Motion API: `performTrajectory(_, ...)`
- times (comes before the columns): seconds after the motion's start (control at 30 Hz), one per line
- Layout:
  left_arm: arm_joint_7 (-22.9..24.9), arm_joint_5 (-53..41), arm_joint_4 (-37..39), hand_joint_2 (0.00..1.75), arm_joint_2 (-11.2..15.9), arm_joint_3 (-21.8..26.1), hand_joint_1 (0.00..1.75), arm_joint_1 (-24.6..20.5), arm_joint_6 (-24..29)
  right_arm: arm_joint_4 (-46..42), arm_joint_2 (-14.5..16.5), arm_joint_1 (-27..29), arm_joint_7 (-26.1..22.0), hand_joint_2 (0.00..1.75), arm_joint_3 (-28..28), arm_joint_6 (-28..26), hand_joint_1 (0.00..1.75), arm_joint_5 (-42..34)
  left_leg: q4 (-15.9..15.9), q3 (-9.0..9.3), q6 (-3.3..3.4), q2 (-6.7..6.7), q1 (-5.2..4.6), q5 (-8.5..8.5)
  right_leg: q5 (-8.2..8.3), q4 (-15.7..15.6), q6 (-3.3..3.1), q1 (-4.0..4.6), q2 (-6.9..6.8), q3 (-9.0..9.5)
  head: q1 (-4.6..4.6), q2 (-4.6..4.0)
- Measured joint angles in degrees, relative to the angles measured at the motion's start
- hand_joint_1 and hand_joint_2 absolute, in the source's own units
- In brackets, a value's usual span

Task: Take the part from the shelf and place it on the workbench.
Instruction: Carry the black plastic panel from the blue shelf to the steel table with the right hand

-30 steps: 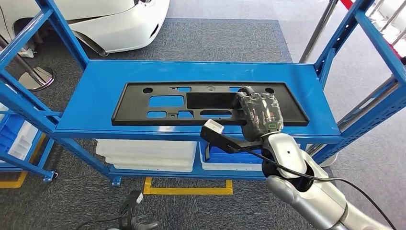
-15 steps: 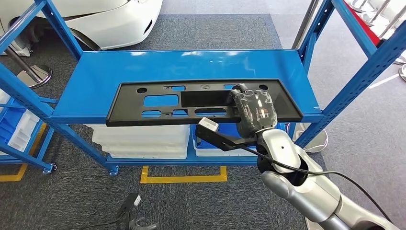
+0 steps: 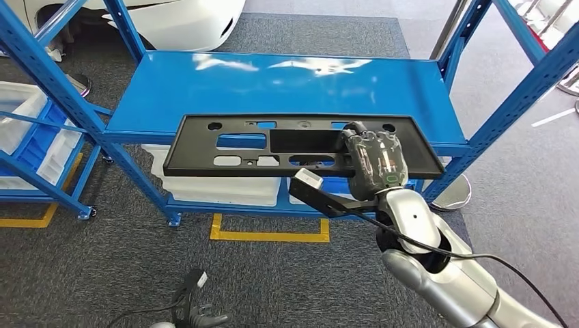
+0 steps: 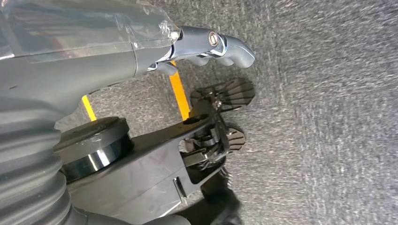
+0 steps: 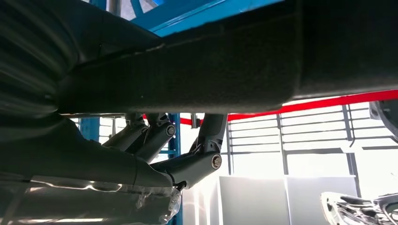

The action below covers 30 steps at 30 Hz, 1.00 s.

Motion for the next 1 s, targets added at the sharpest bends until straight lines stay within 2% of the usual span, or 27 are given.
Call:
performTrajectory(0.03,0.01,0.0,0.01,1.75,-0.02,-0.05,0.0,0.0,-0.03,0.0,0.01,0.06,0.0,1.75,-0.12,0.0,1.75,0.23,0.13,-0.33,-0.28,0.08,0.0,0.45,-0.53,-2.94,-0.28,0.2,-0.08,1.79,0.02,0.0)
performTrajectory(0.07,0.01,0.0,0.01,1.75,-0.04,-0.13,0.0,0.0,-0.07,0.01,0.02,0.13,0.01,1.75,-0.25,0.03,1.75,0.51,0.14,-0.51,-0.58,0.16,0.02,0.92,-1.0,-4.57,-0.53,0.43,-0.07,2.59,0.0,0.0)
performTrajectory(0.13,0.02,0.0,0.02,1.75,-0.1,-0.27,0.0,0.06,-0.1,0.02,0.04,0.34,0.01,1.75,-0.48,0.23,1.75,1.13,0.24,-0.7,-1.2,0.2,0.19,1.38,-0.23,-5.0,-1.01,0.45,-0.01,2.27,-0.08,0.0)
performTrajectory(0.17,0.02,0.0,0.01,1.75,-0.13,-0.32,0.0,0.08,-0.11,0.02,0.08,0.44,0.02,1.75,-0.59,0.39,1.75,1.4,1.1,-1.14,-1.52,0.12,0.23,0.36,0.24,-5.23,-1.36,0.33,0.0,1.96,-0.13,0.0)
performTrajectory(0.2,0.02,0.01,0.01,1.75,-0.15,-0.34,0.0,0.1,-0.11,0.02,0.14,0.57,0.02,1.75,-0.74,0.58,1.75,1.63,2.97,-1.85,-1.8,0.04,0.25,-1.64,0.78,-5.43,-1.76,0.19,-0.03,1.51,-0.33,0.0)
performTrajectory(0.27,0.02,0.02,0.01,1.75,-0.15,-0.39,0.0,0.11,-0.11,0.02,0.37,0.88,0.02,1.75,-1.08,0.96,1.75,1.98,9.66,-3.81,-2.2,-0.09,0.35,-7.37,1.91,-5.42,-2.27,0.08,0.11,0.23,-0.99,0.0)
performTrajectory(0.3,0.02,0.02,0.02,1.75,-0.15,-0.42,0.0,0.12,-0.11,0.02,0.48,1.04,0.02,1.75,-1.21,1.09,1.75,2.1,13.35,-4.57,-2.32,-0.09,0.39,-9.48,2.43,-5.31,-2.36,0.11,0.2,-0.49,-1.28,0.0)
performTrajectory(0.33,0.02,0.02,0.02,1.75,-0.15,-0.44,0.0,0.13,-0.11,0.02,0.56,1.2,0.02,1.75,-1.29,1.19,1.75,2.17,16.21,-4.93,-2.39,-0.09,0.41,-10.53,2.93,-5.17,-2.35,0.12,0.33,-1.22,-1.48,0.0)
performTrajectory(0.37,0.02,0.02,0.01,1.75,-0.16,-0.45,0.0,0.14,-0.11,0.02,0.6,1.33,0.02,1.75,-1.33,1.25,1.75,2.2,17.91,-4.89,-2.42,-0.09,0.43,-10.64,3.33,-5.04,-2.33,0.13,0.45,-1.86,-1.62,0.0)
performTrajectory(0.4,0.02,0.02,0.01,1.75,-0.17,-0.46,0.0,0.15,-0.11,0.02,0.62,1.46,0.02,1.75,-1.37,1.29,1.75,2.21,18.07,-4.15,-2.41,-0.1,0.46,-9.73,3.72,-4.87,-2.29,0.13,0.56,-2.51,-1.74,0.0)
performTrajectory(0.43,0.02,0.02,0.01,1.75,-0.19,-0.48,0.0,0.15,-0.11,0.01,0.63,1.57,0.02,1.75,-1.42,1.34,1.75,2.22,16.56,-2.58,-2.34,-0.13,0.5,-8.25,4.09,-4.67,-2.19,0.11,0.72,-3.19,-1.86,0.0)
performTrajectory(0.5,0.02,0.03,0.01,1.75,-0.19,-0.49,0.0,0.1,-0.11,0.0,0.68,1.75,0.02,1.75,-1.57,1.48,1.75,2.3,9.83,2.51,-2.04,-0.83,0.61,-6.04,4.92,-4.24,-1.78,0.1,1.12,-4.6,-2.15,0.0)
performTrajectory(0.53,0.02,0.05,0.01,1.75,-0.19,-0.5,0.0,0.07,-0.11,-0.01,0.73,1.81,0.03,1.75,-1.68,1.55,1.75,2.4,5.6,5.13,-1.83,-1.4,0.64,-5.98,5.4,-4.06,-1.49,0.13,1.33,-5.19,-2.24,0.0)
performTrajectory(0.57,0.02,0.08,0.01,1.75,-0.19,-0.5,0.0,0.08,-0.1,-0.01,0.8,1.85,0.03,1.75,-1.78,1.61,1.75,2.56,2.61,6.85,-1.65,-1.89,0.59,-6.27,5.96,-4.07,-1.18,0.13,1.48,-5.58,-2.24,0.0)
performTrajectory(0.6,0.02,0.1,0.01,1.75,-0.19,-0.51,0.0,0.1,-0.1,-0.02,0.86,1.89,0.04,1.75,-1.87,1.64,1.75,2.75,0.81,7.68,-1.48,-2.22,0.47,-6.65,6.55,-4.21,-0.87,0.09,1.63,-5.83,-2.24,0.0)
performTrajectory(0.67,0.02,0.15,0.01,1.75,-0.23,-0.51,0.0,0.15,-0.09,-0.03,0.93,2.06,0.04,1.75,-2.11,1.77,1.75,3.1,-0.11,7.56,-0.99,-1.82,0.4,-5.85,7.45,-4.44,-0.17,-0.09,2.08,-6.18,-2.2,0.0)
performTrajectory(0.7,0.02,0.15,0.01,1.75,-0.27,-0.51,0.0,0.1,-0.09,-0.03,0.94,2.19,0.04,1.75,-2.27,1.86,1.75,3.2,-0.4,7.22,-0.62,-1.48,0.47,-5.26,6.88,-4.04,0.13,-0.13,2.15,-6.57,-2.17,0.0)
performTrajectory(0.73,0.02,0.15,0.01,1.75,-0.33,-0.52,0.0,0.03,-0.09,-0.03,0.94,2.31,0.03,1.75,-2.43,1.95,1.75,3.25,-0.67,6.72,-0.17,-1.11,0.56,-4.6,5.22,-2.67,0.39,-0.14,2.08,-7.24,-1.93,0.0)
performTrajectory(0.77,0.02,0.15,0.0,1.75,-0.39,-0.53,0.0,-0.02,-0.09,-0.03,0.95,2.43,0.02,1.75,-2.56,2.03,1.75,3.28,-0.83,6.07,0.23,-0.74,0.62,-3.92,2.56,-0.09,0.55,-0.2,1.86,-8.19,-1.56,0.0)
performTrajectory(0.83,0.02,0.15,0.0,1.75,-0.44,-0.55,0.0,-0.05,-0.09,-0.03,0.96,2.65,0.01,1.75,-2.7,2.11,1.75,3.29,-0.65,4.43,0.66,-0.19,0.38,-2.73,-2.74,7.41,0.83,-0.24,1.47,-10.18,-0.84,0.0)
performTrajectory(0.87,0.02,0.15,0.01,1.75,-0.45,-0.56,0.0,-0.04,-0.09,-0.03,0.97,2.8,0.01,1.75,-2.77,2.14,1.75,3.29,-0.5,3.57,0.71,0.09,0.3,-2.18,-3.82,10.72,0.95,-0.29,1.41,-10.68,-0.63,0.0)
performTrajectory(0.9,0.02,0.15,0.01,1.75,-0.45,-0.56,0.0,-0.04,-0.09,-0.03,0.97,2.96,0.02,1.75,-2.84,2.16,1.75,3.29,-0.33,2.72,0.7,0.38,0.26,-1.67,-3.48,12.52,1.05,-0.34,1.37,-10.44,-0.48,0.0)
performTrajectory(0.93,0.02,0.15,0.02,1.75,-0.46,-0.57,0.0,-0.04,-0.09,-0.03,0.97,3.07,0.02,1.75,-2.92,2.17,1.75,3.29,-0.11,1.83,0.63,0.64,0.26,-1.16,-2.07,12.37,1.12,-0.4,1.27,-9.26,-0.31,0.0)
performTrajectory(0.97,0.02,0.15,0.02,1.75,-0.47,-0.6,0.0,-0.05,-0.09,-0.03,0.97,3.12,0.02,1.75,-3.0,2.19,1.75,3.29,0.12,1.01,0.51,0.88,0.26,-0.7,-0.34,10.26,1.14,-0.45,1.07,-7.13,-0.13,0.0)
performTrajectory(1.0,0.02,0.15,0.02,1.75,-0.49,-0.62,0.0,-0.05,-0.09,-0.03,0.97,3.14,0.02,1.75,-3.09,2.19,1.75,3.29,0.39,0.29,0.34,1.1,0.27,-0.28,0.57,6.7,1.09,-0.48,0.61,-4.38,0.07,0.0)
